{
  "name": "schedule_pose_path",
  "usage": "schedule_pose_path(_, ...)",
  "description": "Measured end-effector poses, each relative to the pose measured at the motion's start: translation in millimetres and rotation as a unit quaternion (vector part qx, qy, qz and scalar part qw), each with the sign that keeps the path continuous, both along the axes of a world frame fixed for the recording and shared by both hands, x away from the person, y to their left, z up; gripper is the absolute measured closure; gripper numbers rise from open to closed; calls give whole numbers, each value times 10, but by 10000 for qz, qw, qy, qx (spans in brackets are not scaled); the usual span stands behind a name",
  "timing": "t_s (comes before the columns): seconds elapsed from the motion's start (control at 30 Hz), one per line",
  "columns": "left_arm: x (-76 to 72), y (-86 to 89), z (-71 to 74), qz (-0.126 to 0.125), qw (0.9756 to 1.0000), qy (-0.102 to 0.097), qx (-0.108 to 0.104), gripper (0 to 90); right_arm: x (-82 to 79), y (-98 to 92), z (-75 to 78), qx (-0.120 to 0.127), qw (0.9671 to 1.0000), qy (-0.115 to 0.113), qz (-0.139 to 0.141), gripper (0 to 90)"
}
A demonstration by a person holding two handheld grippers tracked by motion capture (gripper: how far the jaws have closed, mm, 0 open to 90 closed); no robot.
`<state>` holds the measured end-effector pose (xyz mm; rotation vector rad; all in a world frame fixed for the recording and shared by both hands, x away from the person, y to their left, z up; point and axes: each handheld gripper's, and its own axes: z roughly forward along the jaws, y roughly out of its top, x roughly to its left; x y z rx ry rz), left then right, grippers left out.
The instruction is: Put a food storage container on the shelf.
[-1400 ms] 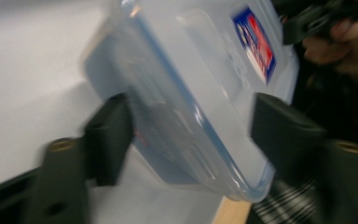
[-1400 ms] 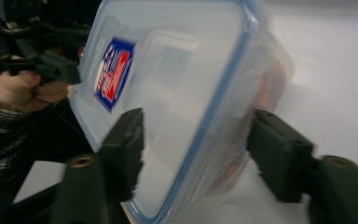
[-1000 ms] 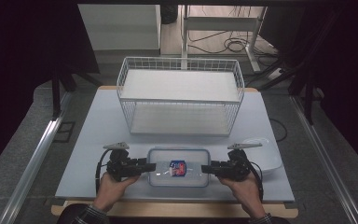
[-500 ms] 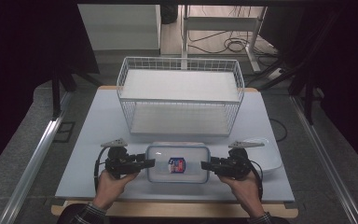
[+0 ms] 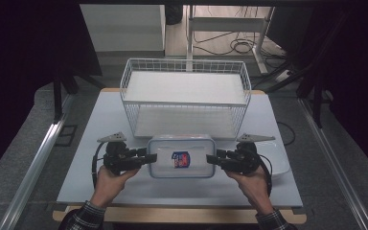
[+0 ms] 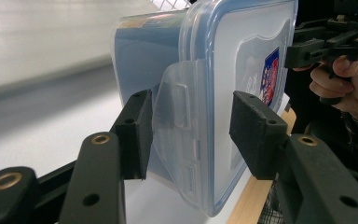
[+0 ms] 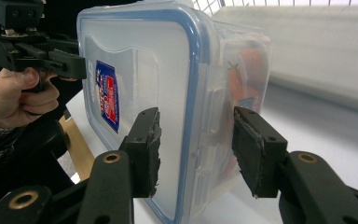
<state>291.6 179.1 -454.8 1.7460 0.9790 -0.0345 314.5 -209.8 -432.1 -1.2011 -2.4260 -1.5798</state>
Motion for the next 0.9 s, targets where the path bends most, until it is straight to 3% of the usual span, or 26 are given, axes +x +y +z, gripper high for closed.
schedule_pose_path(0.23, 65, 18, 159, 8, 10000, -88, -4, 502, 68, 24, 164, -22, 9999, -100, 5, 526)
schedule_pose_path(0.9, 328, 47, 702, 100, 9992, -369, 70, 499, 334, 56, 611, 200, 9992, -335, -61, 525)
